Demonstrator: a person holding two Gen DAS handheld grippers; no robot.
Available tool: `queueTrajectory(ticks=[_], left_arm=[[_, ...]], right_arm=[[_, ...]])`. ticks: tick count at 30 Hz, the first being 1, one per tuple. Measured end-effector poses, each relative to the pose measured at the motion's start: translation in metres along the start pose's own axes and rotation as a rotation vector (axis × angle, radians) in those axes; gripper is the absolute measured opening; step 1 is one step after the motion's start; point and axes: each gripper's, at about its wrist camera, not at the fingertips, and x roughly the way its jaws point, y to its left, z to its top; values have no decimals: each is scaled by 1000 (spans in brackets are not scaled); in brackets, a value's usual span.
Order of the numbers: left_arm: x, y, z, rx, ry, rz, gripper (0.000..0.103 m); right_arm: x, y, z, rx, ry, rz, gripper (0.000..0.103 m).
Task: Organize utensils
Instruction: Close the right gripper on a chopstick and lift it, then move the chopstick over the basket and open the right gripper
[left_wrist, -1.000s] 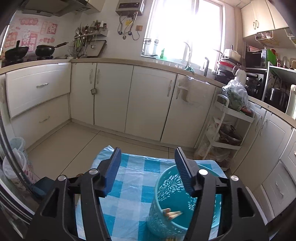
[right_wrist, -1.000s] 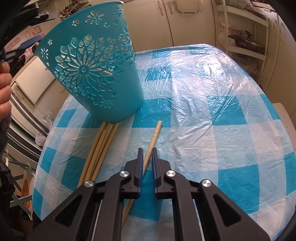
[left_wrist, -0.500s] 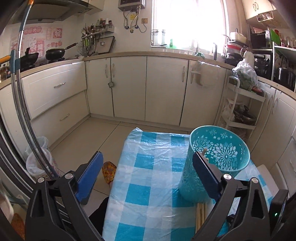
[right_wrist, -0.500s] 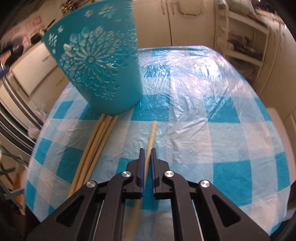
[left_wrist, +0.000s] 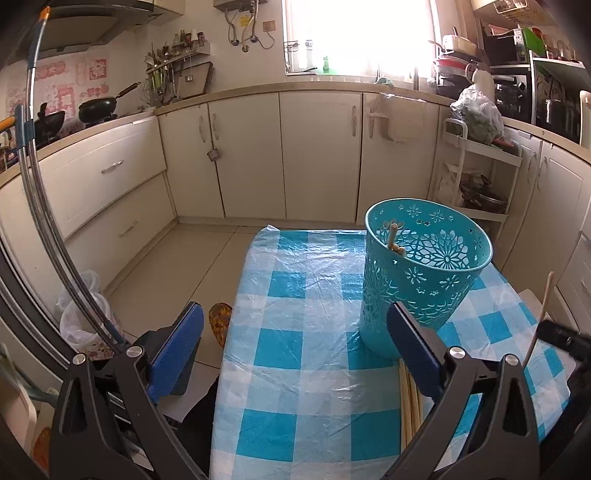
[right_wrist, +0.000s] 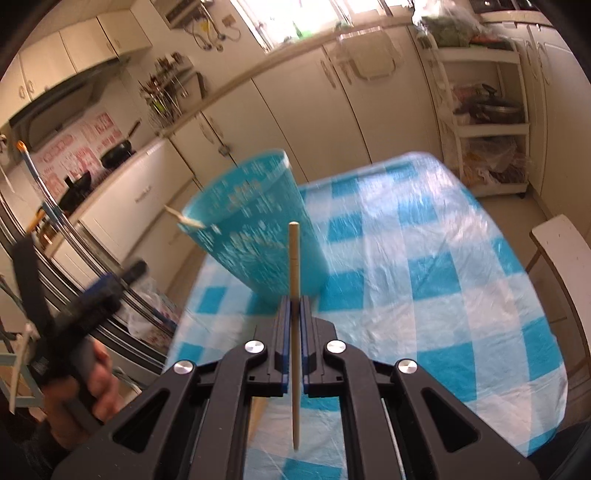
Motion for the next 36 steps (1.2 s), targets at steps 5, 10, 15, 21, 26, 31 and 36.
queueTrajectory(ticks=[5,10,15,21,26,31,36], left_arm=[[3,3,-3,-14,21,-12,95],[7,11,-9,-36,47,-14,95],[8,20,-13,-62,66,-13,95],[8,26,-18,-81,83,-17,95],[9,31,-24,-93,101,-19,95],[7,33,-28,-100,111,-23,95],[6,34,-30,-103,115,-26,95]], right_arm=[[-24,26,39,-47,-110,49,5],[-42,51,72,-109,-192,80,5],[-50,69,102,-159,-246,83,5],[-44,85,124,-201,-292,61,4],[-18,91,125,-242,-296,-16,4],[27,79,110,-243,-233,-82,4],[53,65,95,-216,-178,-111,4]])
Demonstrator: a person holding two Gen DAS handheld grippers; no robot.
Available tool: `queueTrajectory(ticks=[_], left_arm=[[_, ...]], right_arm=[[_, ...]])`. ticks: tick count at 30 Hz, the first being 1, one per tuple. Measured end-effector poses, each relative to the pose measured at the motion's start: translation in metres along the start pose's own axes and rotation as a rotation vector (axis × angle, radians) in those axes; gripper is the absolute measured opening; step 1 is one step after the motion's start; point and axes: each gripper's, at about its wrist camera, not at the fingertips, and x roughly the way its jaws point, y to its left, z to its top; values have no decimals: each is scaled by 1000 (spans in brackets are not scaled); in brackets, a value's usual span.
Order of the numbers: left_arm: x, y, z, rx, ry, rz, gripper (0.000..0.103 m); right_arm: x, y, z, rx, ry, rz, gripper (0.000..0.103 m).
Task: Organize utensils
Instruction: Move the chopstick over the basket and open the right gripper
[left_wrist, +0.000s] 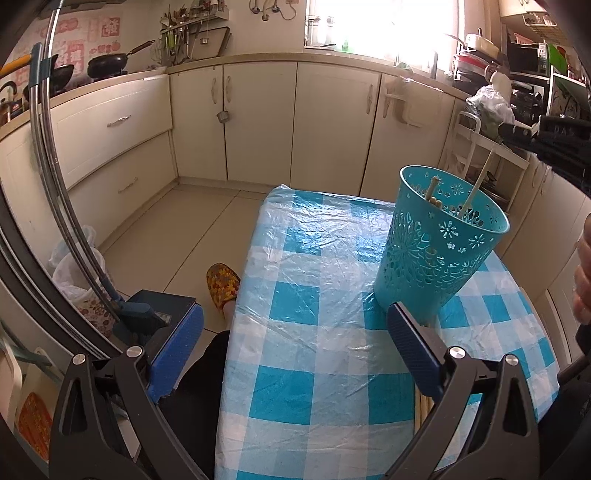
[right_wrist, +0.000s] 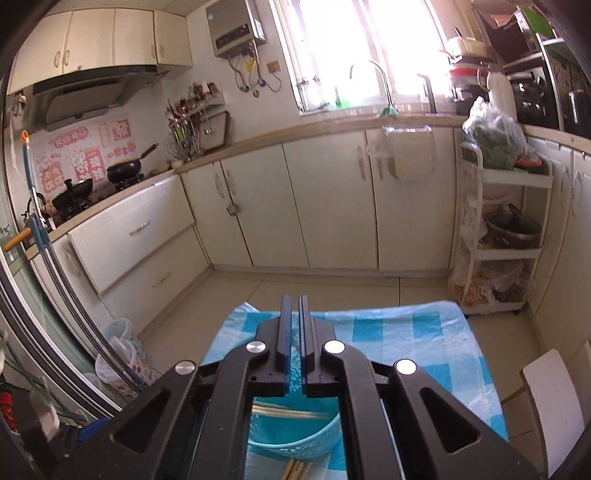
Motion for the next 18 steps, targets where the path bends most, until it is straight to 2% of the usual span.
queueTrajectory(ticks=[4,8,11,12,13,18], left_arm=[[1,0,-1,-4,8,-3,95],[0,-1,-2,-2,9,-5,95],[0,-1,-3,-1,15,-6,95],[0,-1,-4,-1,16,-6,95],[-1,-1,-5,-1,18,-7,95],[-2,-2,-7,5,23,-11,95]], right_arm=[[6,0,-11,2,40,-6,4],[-5,0,-17,15,32,-8,5],[-18,-1,-25,29,24,-12,17],[-24,-2,-31,34,25,-15,26],[-26,-3,-35,37,32,-15,31],[-26,-4,-79,47,141,-24,31]])
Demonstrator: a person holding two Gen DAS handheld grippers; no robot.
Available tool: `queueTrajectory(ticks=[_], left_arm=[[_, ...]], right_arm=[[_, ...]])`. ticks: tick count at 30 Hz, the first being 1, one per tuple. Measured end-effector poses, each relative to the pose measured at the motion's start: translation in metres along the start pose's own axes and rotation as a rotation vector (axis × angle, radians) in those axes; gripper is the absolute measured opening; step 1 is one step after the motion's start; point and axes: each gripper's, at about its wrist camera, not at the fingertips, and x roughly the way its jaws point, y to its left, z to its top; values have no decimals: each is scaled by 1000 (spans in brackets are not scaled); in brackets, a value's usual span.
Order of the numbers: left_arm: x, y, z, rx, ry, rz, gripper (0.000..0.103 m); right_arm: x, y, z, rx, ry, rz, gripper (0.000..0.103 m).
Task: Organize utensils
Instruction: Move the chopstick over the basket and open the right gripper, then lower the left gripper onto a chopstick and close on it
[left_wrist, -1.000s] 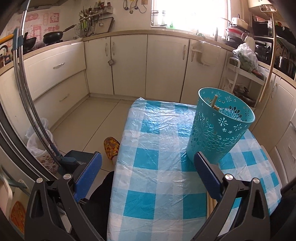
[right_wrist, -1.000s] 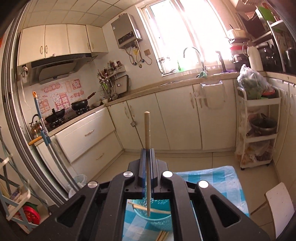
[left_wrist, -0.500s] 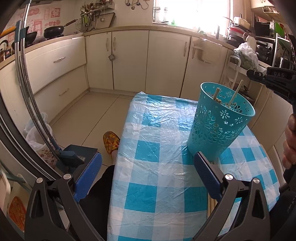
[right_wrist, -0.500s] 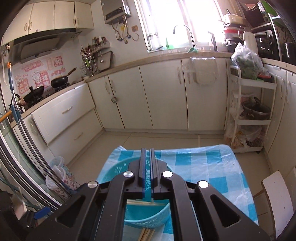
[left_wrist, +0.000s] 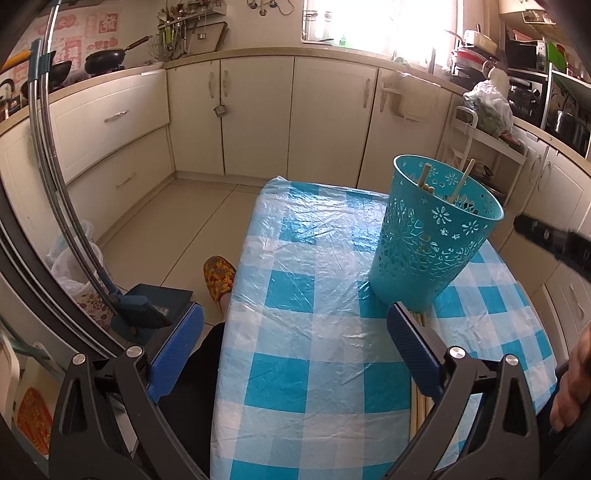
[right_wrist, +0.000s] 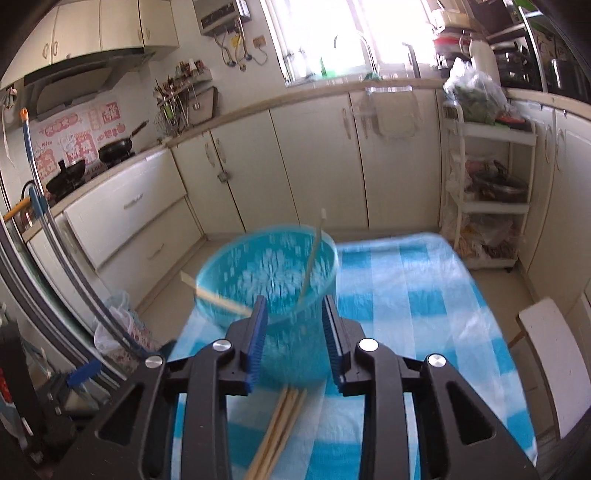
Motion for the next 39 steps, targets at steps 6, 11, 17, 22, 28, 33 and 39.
queueTrajectory(ticks=[6,11,17,22,28,33,39], left_arm=[[-2,1,-6,3,14,-2,95],[-2,6,-12,1,28,6,95],[1,8,-17,-7,46,9,95],[4,7,-20,-6,57,8,95],[9,3,-25,1,83,3,95],[25,-18,-30,55,130,-22,95],[58,-58,-37,127,203,-63,95]], right_arm=[[35,1,-57,16,189,-2,31],[55,12,-77,-10,251,-21,30],[74,13,-80,-25,283,-98,26],[88,14,-84,-43,307,-110,26],[86,17,-88,-133,321,-112,12],[73,-1,-93,-163,337,-131,10],[60,-20,-99,-82,315,-86,10]])
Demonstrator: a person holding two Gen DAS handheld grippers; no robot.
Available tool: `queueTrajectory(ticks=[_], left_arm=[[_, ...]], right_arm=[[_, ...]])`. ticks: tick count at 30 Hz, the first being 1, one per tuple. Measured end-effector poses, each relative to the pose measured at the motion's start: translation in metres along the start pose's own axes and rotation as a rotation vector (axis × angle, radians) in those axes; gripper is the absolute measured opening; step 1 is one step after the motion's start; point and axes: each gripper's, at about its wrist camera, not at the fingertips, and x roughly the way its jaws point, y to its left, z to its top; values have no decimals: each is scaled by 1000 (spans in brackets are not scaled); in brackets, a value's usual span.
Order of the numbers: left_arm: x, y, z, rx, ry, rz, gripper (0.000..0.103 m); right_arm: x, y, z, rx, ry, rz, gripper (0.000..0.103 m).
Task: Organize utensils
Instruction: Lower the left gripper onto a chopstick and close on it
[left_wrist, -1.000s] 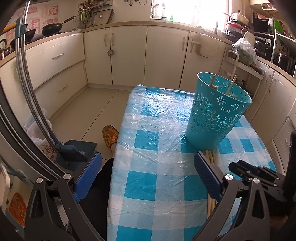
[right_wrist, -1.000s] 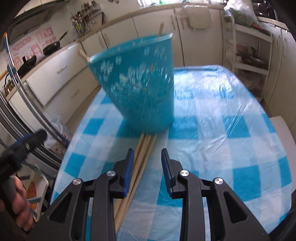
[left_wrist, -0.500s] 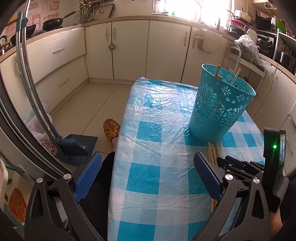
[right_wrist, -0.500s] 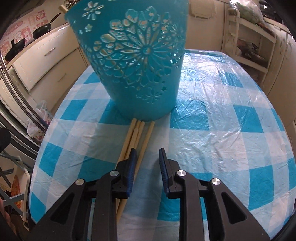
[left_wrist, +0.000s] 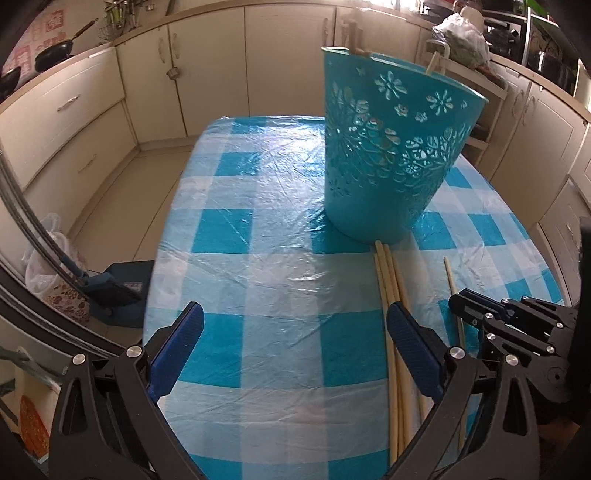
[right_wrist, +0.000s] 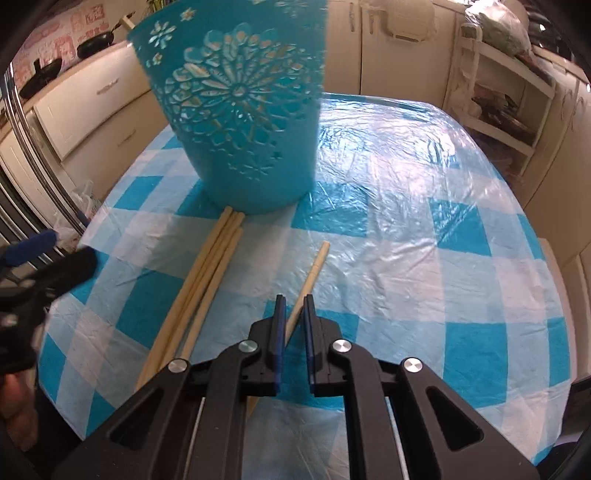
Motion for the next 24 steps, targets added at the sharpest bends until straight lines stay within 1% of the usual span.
queueTrajectory(ticks=[4,10,11,22,24], left_arm=[[24,-15,5,22,41,18,95],[48,-29,3,68,97,43,95],[49,-30,3,72,91,30,95],[53,-38,9,108,98,68,95],[52,-35,9,100,101,65,95]], right_arm=[[2,-1,1,18,-10,21,10],[2,-5,1,33,-18,48,10],[2,-5,1,35,-18,50,10],[3,-11,2,57,-21,73,10],[3,-13,2,58,-22,76,10]])
